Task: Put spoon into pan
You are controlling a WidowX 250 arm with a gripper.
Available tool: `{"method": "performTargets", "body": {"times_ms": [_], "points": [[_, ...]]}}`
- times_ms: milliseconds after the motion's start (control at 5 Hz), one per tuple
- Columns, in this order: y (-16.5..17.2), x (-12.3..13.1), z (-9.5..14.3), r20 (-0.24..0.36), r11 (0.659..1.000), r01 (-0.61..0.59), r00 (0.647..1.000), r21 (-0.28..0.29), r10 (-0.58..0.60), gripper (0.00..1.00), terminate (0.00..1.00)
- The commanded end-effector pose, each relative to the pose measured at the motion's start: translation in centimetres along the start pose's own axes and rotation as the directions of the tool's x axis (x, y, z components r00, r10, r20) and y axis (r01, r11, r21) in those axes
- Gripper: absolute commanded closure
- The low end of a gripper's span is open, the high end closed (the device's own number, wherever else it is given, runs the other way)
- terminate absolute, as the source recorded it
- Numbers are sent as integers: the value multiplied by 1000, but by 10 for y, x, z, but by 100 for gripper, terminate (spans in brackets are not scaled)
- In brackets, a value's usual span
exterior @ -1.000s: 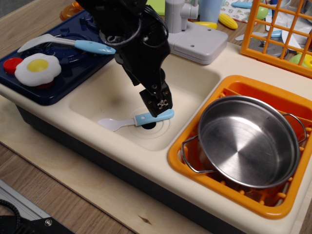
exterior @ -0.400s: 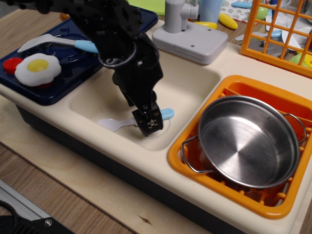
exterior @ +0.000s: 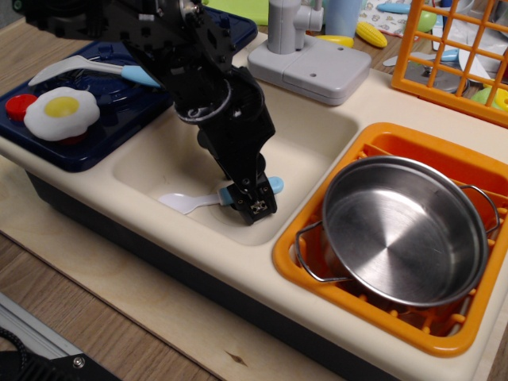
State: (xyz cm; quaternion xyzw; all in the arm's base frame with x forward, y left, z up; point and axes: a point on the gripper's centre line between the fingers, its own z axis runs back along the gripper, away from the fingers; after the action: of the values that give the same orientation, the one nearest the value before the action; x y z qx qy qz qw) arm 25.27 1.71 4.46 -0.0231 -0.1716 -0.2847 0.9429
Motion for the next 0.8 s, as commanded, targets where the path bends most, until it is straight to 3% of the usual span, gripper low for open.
{"method": "performTargets", "body": {"times_ms": [0, 400, 600], "points": [[8, 0, -5, -8, 1000, 4, 1000, -5, -4, 100, 0], [3, 18, 8, -37, 1000, -6, 999, -1, 6, 100, 0], [-8, 27, 23, -64, 999, -11, 998, 35, 14, 100, 0]]}}
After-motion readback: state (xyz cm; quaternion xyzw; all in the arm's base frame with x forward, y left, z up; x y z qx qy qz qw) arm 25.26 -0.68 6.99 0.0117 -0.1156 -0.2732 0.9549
